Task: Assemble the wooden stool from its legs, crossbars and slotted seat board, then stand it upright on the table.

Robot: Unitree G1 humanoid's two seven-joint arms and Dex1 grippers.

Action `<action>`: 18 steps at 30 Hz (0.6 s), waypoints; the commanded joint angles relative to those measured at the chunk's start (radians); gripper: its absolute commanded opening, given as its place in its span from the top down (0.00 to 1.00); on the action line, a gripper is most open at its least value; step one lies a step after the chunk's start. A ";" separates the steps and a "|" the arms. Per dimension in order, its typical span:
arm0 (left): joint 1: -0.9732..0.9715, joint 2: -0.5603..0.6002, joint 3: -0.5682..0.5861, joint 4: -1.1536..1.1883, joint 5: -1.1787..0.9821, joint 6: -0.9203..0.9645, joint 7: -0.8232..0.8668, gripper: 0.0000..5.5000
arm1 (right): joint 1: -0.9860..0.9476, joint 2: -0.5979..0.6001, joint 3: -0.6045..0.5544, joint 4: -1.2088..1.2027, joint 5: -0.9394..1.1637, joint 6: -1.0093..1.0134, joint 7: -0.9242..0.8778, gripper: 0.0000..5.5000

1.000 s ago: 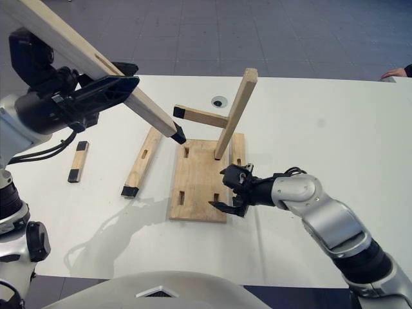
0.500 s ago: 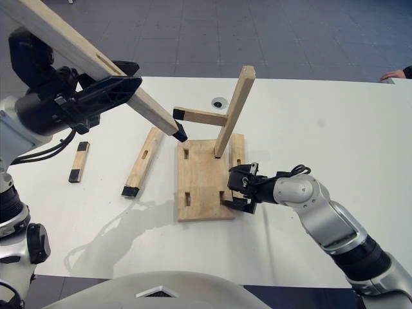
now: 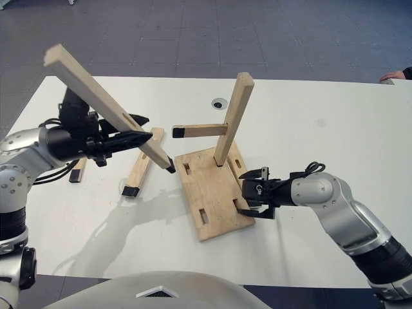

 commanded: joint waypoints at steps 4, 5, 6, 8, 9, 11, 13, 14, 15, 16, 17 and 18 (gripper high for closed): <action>0.035 -0.123 -0.078 0.108 0.152 -0.162 0.016 0.63 | -0.054 0.008 0.007 0.075 -0.054 -0.033 0.056 0.15; 0.036 -0.144 -0.085 0.126 0.170 -0.183 0.020 0.63 | -0.060 0.012 0.008 0.078 -0.056 -0.036 0.064 0.15; 0.037 -0.159 -0.091 0.142 0.185 -0.198 0.027 0.63 | -0.068 0.016 0.008 0.082 -0.058 -0.039 0.071 0.15; 0.035 -0.195 -0.112 0.189 0.225 -0.233 0.031 0.63 | -0.087 0.026 0.005 0.094 -0.066 -0.044 0.080 0.15; 0.039 -0.207 -0.125 0.204 0.241 -0.247 0.027 0.63 | -0.096 0.030 0.004 0.096 -0.069 -0.045 0.083 0.15; 0.049 -0.221 -0.142 0.235 0.268 -0.271 0.015 0.63 | -0.110 0.038 0.003 0.101 -0.072 -0.047 0.091 0.15; 0.048 -0.236 -0.150 0.284 0.291 -0.292 0.005 0.63 | -0.111 0.045 0.000 0.096 -0.076 -0.042 0.093 0.15; 0.053 -0.244 -0.150 0.299 0.299 -0.301 0.005 0.63 | -0.121 0.051 0.002 0.101 -0.079 -0.045 0.097 0.15; 0.056 -0.251 -0.152 0.311 0.306 -0.309 0.004 0.63 | -0.128 0.057 0.003 0.104 -0.081 -0.046 0.101 0.15; 0.056 -0.258 -0.157 0.328 0.316 -0.318 0.003 0.63 | -0.132 0.061 0.001 0.105 -0.083 -0.045 0.105 0.15; 0.055 -0.263 -0.161 0.345 0.327 -0.328 0.000 0.63 | -0.135 0.064 -0.001 0.105 -0.085 -0.045 0.108 0.15; 0.053 -0.269 -0.160 0.366 0.334 -0.336 0.004 0.63 | -0.141 0.067 -0.001 0.107 -0.086 -0.045 0.112 0.15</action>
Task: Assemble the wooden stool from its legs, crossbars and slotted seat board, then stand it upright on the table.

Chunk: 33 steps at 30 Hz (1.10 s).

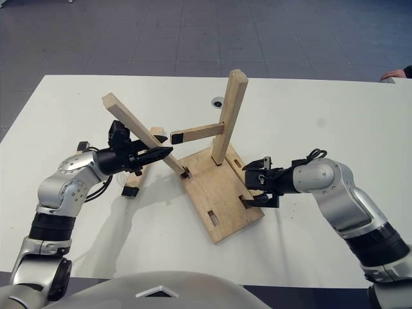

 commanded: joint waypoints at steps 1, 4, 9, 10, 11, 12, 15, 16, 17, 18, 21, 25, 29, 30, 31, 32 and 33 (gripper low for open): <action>-0.002 -0.018 -0.007 0.078 0.046 -0.026 0.001 0.63 | -0.031 0.014 -0.004 0.007 -0.008 -0.001 0.018 0.15; 0.007 -0.028 -0.005 0.099 0.051 -0.035 0.002 0.63 | -0.049 0.024 -0.003 0.015 -0.010 -0.003 0.027 0.15; 0.033 0.001 -0.052 0.061 0.072 -0.019 -0.032 0.63 | -0.062 0.044 -0.007 0.013 -0.006 0.010 0.025 0.15; 0.039 0.015 -0.064 0.054 0.080 -0.017 -0.045 0.63 | -0.060 0.046 -0.009 0.009 -0.006 0.013 0.024 0.15; 0.042 0.031 -0.076 0.052 0.090 -0.015 -0.058 0.63 | -0.058 0.048 -0.010 0.005 -0.006 0.016 0.023 0.15; 0.040 0.043 -0.084 0.055 0.100 -0.018 -0.065 0.63 | -0.056 0.052 -0.010 -0.001 -0.006 0.021 0.020 0.15; 0.024 0.059 -0.093 0.086 0.140 -0.046 -0.057 0.63 | -0.050 0.062 -0.014 -0.026 0.000 0.039 0.012 0.15; 0.019 0.060 -0.095 0.095 0.150 -0.055 -0.049 0.63 | -0.048 0.065 -0.016 -0.033 0.002 0.044 0.010 0.15; 0.017 0.059 -0.095 0.100 0.153 -0.060 -0.044 0.63 | -0.044 0.067 -0.017 -0.042 0.003 0.052 0.007 0.15; 0.015 0.059 -0.094 0.101 0.152 -0.061 -0.039 0.63 | -0.039 0.070 -0.018 -0.051 0.004 0.058 0.005 0.15; 0.012 0.057 -0.094 0.108 0.156 -0.062 -0.026 0.63 | -0.028 0.079 -0.015 -0.070 0.001 0.073 -0.001 0.15; -0.020 0.076 -0.123 0.137 0.197 -0.071 -0.032 0.63 | -0.020 0.088 -0.015 -0.090 0.000 0.091 -0.007 0.15; -0.073 0.112 -0.159 0.150 0.246 -0.081 -0.049 0.63 | 0.001 0.094 -0.015 -0.115 -0.002 0.111 -0.026 0.15; -0.082 0.119 -0.163 0.148 0.250 -0.081 -0.052 0.63 | 0.007 0.096 -0.014 -0.120 -0.003 0.115 -0.031 0.15; -0.088 0.124 -0.167 0.147 0.253 -0.082 -0.055 0.63 | 0.013 0.097 -0.013 -0.125 -0.003 0.119 -0.036 0.15; -0.091 0.126 -0.169 0.146 0.255 -0.082 -0.057 0.63 | 0.017 0.098 -0.013 -0.129 -0.003 0.122 -0.039 0.15; -0.090 0.126 -0.170 0.145 0.254 -0.080 -0.057 0.63 | 0.019 0.099 -0.011 -0.132 -0.003 0.124 -0.042 0.15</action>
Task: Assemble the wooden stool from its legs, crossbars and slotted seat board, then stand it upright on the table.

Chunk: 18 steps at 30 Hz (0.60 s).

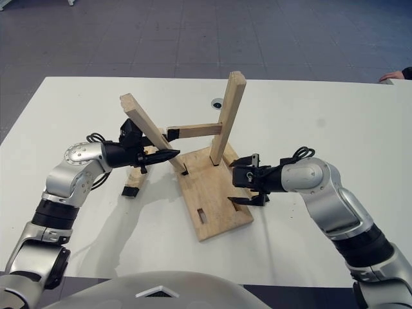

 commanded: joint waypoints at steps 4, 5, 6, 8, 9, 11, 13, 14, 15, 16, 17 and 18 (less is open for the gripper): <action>0.052 0.042 -0.016 0.061 0.064 0.064 0.007 0.63 | 0.008 0.015 0.001 -0.020 -0.006 0.013 -0.017 0.15; 0.054 0.038 -0.002 0.076 0.050 0.068 0.005 0.63 | 0.007 0.017 0.004 -0.018 -0.008 0.012 -0.018 0.15; 0.055 0.035 0.008 0.088 0.040 0.071 0.004 0.63 | 0.006 0.019 0.006 -0.017 -0.009 0.010 -0.017 0.15; 0.060 0.028 0.022 0.105 0.027 0.075 0.006 0.63 | 0.006 0.020 0.007 -0.017 -0.011 0.009 -0.016 0.15; 0.067 0.025 0.024 0.105 0.022 0.075 0.003 0.63 | 0.006 0.020 0.007 -0.017 -0.011 0.009 -0.015 0.15; 0.080 0.020 0.027 0.103 0.017 0.071 0.004 0.63 | 0.003 0.019 0.009 -0.015 -0.013 0.005 -0.013 0.15; 0.088 0.017 0.027 0.101 0.016 0.071 0.006 0.63 | -0.001 0.018 0.010 -0.012 -0.014 0.001 -0.010 0.15; 0.091 0.018 0.026 0.096 0.016 0.075 0.005 0.63 | -0.003 0.018 0.011 -0.010 -0.014 -0.002 -0.008 0.15; 0.092 0.023 0.020 0.091 0.018 0.080 -0.003 0.63 | -0.004 0.017 0.012 -0.009 -0.014 -0.004 -0.006 0.15; 0.090 0.029 0.014 0.086 0.017 0.088 -0.013 0.63 | -0.004 0.017 0.013 -0.008 -0.014 -0.006 -0.005 0.15; 0.088 0.035 0.013 0.082 0.012 0.100 -0.022 0.63 | -0.004 0.018 0.014 -0.009 -0.015 -0.006 -0.005 0.15; 0.083 0.040 0.014 0.080 0.003 0.116 -0.032 0.63 | -0.003 0.020 0.017 -0.011 -0.017 -0.005 -0.006 0.15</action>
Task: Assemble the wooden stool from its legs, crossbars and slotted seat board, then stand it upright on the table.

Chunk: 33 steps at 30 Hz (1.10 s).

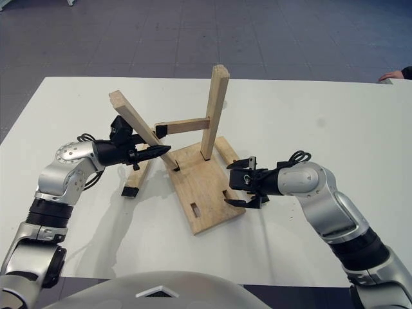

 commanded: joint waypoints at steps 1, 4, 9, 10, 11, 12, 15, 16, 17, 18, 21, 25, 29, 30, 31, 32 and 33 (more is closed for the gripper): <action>0.049 0.038 -0.038 0.036 0.030 0.117 -0.031 0.63 | -0.011 0.001 0.012 -0.004 -0.014 -0.005 0.005 0.15; 0.042 0.042 -0.040 0.030 0.021 0.146 -0.045 0.63 | -0.010 0.005 0.014 -0.007 -0.016 -0.004 0.004 0.15; 0.048 0.062 -0.069 0.007 0.035 0.158 -0.063 0.63 | -0.009 0.008 0.015 -0.009 -0.019 -0.002 -0.001 0.15; 0.048 0.066 -0.074 0.002 0.038 0.158 -0.066 0.63 | -0.010 0.010 0.016 -0.009 -0.020 -0.001 -0.002 0.15; 0.048 0.069 -0.078 0.000 0.040 0.158 -0.068 0.63 | -0.009 0.011 0.017 -0.010 -0.021 0.000 -0.004 0.15; 0.049 0.073 -0.081 -0.002 0.043 0.155 -0.068 0.63 | -0.008 0.013 0.018 -0.013 -0.022 0.001 -0.005 0.15; 0.056 0.082 -0.105 -0.002 0.059 0.153 -0.071 0.63 | -0.012 0.017 0.017 -0.015 -0.023 0.006 -0.005 0.15; 0.060 0.085 -0.110 -0.006 0.059 0.155 -0.072 0.63 | -0.014 0.017 0.017 -0.016 -0.022 0.008 -0.005 0.15; 0.063 0.087 -0.117 -0.008 0.059 0.156 -0.071 0.63 | -0.016 0.018 0.016 -0.018 -0.022 0.009 -0.005 0.15; 0.067 0.089 -0.121 -0.009 0.058 0.157 -0.071 0.63 | -0.019 0.020 0.014 -0.020 -0.020 0.011 -0.005 0.15; 0.083 0.090 -0.135 -0.004 0.065 0.151 -0.071 0.63 | -0.028 0.029 0.001 -0.030 -0.006 0.028 -0.007 0.15; 0.100 0.086 -0.152 -0.011 0.082 0.135 -0.058 0.63 | -0.075 0.073 -0.074 -0.021 0.035 0.113 -0.059 0.15; 0.103 0.083 -0.153 -0.018 0.079 0.132 -0.040 0.63 | -0.148 0.174 -0.207 0.023 0.065 0.276 -0.217 0.19; 0.104 0.084 -0.153 -0.019 0.078 0.132 -0.038 0.63 | -0.170 0.187 -0.244 0.032 0.071 0.314 -0.250 0.22; 0.105 0.084 -0.153 -0.020 0.076 0.132 -0.034 0.63 | -0.199 0.199 -0.286 0.049 0.077 0.348 -0.287 0.25; 0.107 0.083 -0.151 -0.020 0.075 0.132 -0.031 0.63 | -0.231 0.210 -0.327 0.067 0.081 0.374 -0.325 0.29; 0.109 0.082 -0.150 -0.018 0.075 0.130 -0.027 0.63 | -0.268 0.220 -0.365 0.093 0.081 0.382 -0.367 0.32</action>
